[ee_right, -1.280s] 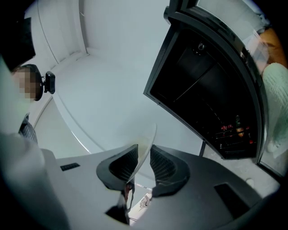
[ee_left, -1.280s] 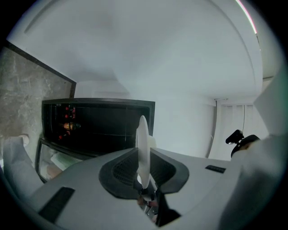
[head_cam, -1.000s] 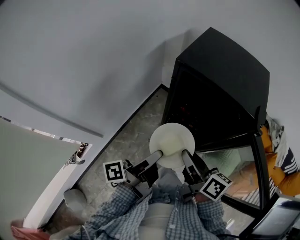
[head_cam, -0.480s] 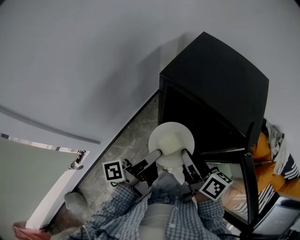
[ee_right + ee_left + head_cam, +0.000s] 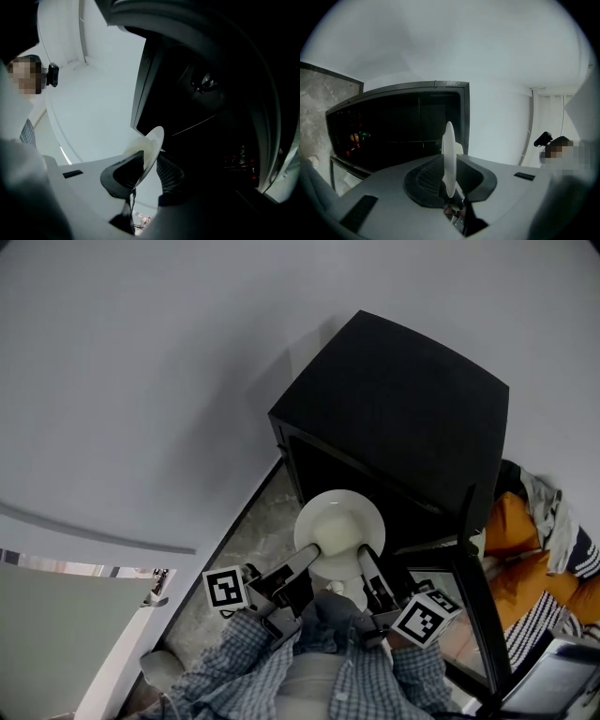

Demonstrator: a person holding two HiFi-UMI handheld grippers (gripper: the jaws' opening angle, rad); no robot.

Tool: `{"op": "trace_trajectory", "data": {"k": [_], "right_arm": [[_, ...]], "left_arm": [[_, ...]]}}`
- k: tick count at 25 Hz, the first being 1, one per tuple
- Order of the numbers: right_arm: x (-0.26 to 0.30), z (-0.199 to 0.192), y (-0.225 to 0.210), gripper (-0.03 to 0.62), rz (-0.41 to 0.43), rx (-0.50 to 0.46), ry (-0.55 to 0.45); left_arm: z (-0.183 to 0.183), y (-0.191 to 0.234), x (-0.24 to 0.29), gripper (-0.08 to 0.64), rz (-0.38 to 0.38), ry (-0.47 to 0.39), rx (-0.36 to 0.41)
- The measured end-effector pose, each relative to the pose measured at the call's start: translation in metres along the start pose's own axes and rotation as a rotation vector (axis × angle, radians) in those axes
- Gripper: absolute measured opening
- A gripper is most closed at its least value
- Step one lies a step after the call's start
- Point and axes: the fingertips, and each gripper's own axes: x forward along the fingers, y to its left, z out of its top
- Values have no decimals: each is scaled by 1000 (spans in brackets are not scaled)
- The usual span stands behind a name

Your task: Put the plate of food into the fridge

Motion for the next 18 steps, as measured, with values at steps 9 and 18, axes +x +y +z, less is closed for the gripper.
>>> {"op": "trace_trajectory", "data": {"k": [9, 18], "right_arm": [[-7, 12, -15, 91, -45, 54, -104], [7, 24, -29, 91, -106, 55, -151]], "left_arm": [[0, 6, 24, 60, 12, 83, 1], [19, 20, 44, 60, 11, 156, -50]]}}
